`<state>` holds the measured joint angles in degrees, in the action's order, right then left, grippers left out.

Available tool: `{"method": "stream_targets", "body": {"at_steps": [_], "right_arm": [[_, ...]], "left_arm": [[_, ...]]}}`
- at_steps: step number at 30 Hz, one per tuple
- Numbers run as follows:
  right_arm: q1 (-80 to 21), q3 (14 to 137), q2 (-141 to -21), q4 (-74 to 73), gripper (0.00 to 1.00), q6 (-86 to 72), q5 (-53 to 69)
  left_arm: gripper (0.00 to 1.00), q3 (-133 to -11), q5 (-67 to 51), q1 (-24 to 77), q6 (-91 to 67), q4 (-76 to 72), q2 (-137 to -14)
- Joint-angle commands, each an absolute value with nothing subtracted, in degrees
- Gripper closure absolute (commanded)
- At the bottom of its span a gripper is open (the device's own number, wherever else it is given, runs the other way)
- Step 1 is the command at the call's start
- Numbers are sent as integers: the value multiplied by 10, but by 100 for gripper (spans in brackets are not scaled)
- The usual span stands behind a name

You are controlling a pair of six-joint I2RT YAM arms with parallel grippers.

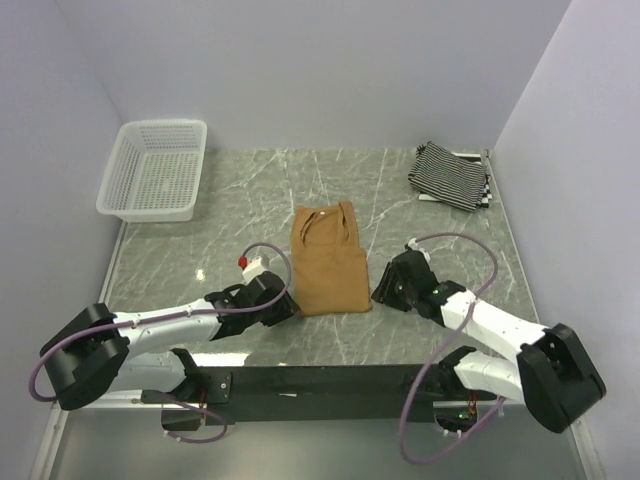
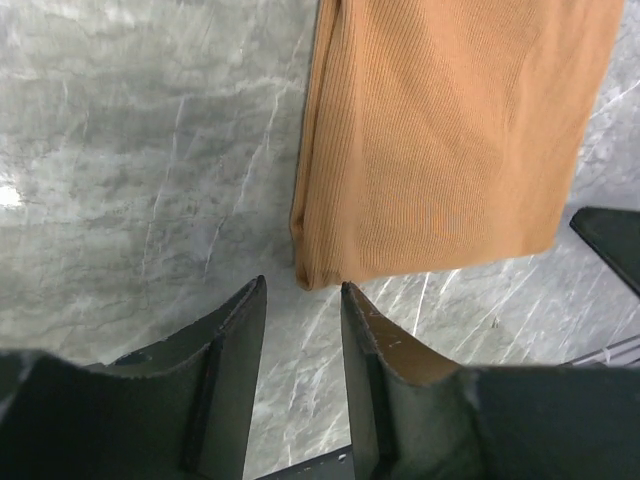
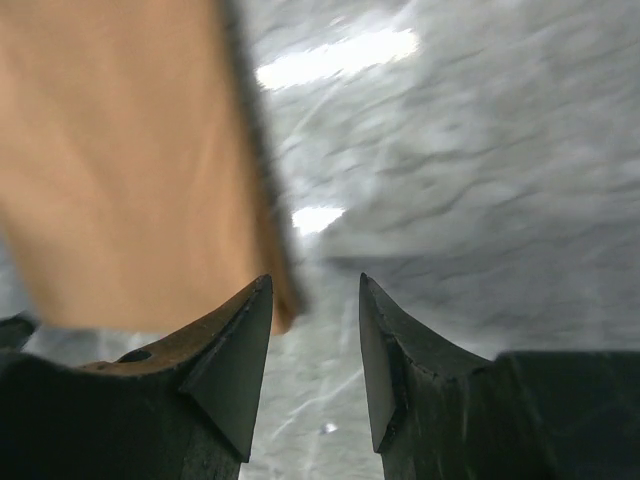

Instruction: Fold and stack the tank tops

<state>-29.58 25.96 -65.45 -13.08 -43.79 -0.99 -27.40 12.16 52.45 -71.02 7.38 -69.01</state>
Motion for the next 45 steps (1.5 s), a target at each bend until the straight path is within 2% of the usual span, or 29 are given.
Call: {"method": "stream_targets", "body": {"at_steps": [1,13,32,35,37,40,41,45], "right_arm": [[-329,227,-620,-77,53,-488,-33],[-354,208,-577,-105,53,-519,-59],[-397,188,-655,-47,58,-543,-76],[-400,187,-650,-54,70,-543,-83],[-399,186,-642,-61,74,-542,-89],[-400,191,-627,-73,89,-537,-90],[-401,194,-623,-75,96,-534,-90],[-408,207,-596,-109,100,-526,-89]], "left_arm": [[58,-265,142,533,-737,4,-679],[61,-250,177,537,-782,13,-697],[65,-261,169,555,-791,-24,-779],[69,-268,173,567,-795,-18,-787],[73,-272,179,571,-796,-14,-789],[83,-279,188,578,-801,-2,-786],[90,-280,193,580,-801,19,-780],[99,-292,204,581,-790,53,-755]]}}
